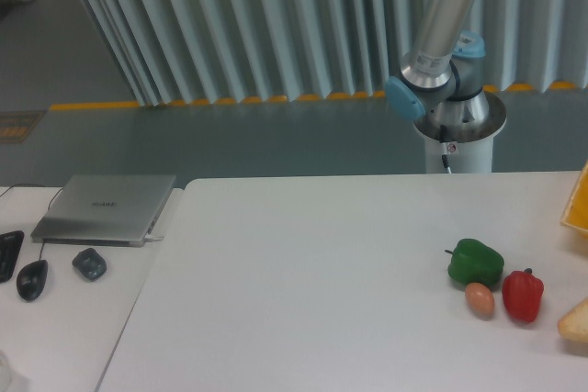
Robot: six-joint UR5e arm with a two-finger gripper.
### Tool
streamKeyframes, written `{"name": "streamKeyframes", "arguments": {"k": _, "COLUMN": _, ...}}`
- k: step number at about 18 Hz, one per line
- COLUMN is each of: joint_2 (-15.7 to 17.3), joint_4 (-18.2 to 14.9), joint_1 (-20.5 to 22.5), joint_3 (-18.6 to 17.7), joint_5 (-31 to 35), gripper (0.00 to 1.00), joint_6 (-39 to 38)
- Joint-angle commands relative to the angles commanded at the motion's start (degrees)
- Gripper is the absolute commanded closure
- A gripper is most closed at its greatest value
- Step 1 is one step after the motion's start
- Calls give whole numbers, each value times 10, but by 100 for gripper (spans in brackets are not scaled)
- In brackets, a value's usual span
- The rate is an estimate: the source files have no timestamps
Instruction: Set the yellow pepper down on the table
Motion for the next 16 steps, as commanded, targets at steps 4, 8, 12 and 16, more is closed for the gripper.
{"name": "streamKeyframes", "arguments": {"k": 4, "joint_2": -3, "joint_4": 1, "joint_1": 4, "joint_3": 0, "joint_5": 0, "gripper": 0, "joint_6": 0}}
{"name": "streamKeyframes", "arguments": {"k": 8, "joint_2": -9, "joint_4": 5, "joint_1": 5, "joint_3": 0, "joint_5": 0, "gripper": 0, "joint_6": -1}}
{"name": "streamKeyframes", "arguments": {"k": 12, "joint_2": -17, "joint_4": 8, "joint_1": 5, "joint_3": 4, "joint_5": 0, "gripper": 0, "joint_6": -1}}
{"name": "streamKeyframes", "arguments": {"k": 16, "joint_2": -21, "joint_4": 8, "joint_1": 8, "joint_3": 9, "joint_5": 0, "gripper": 0, "joint_6": -1}}
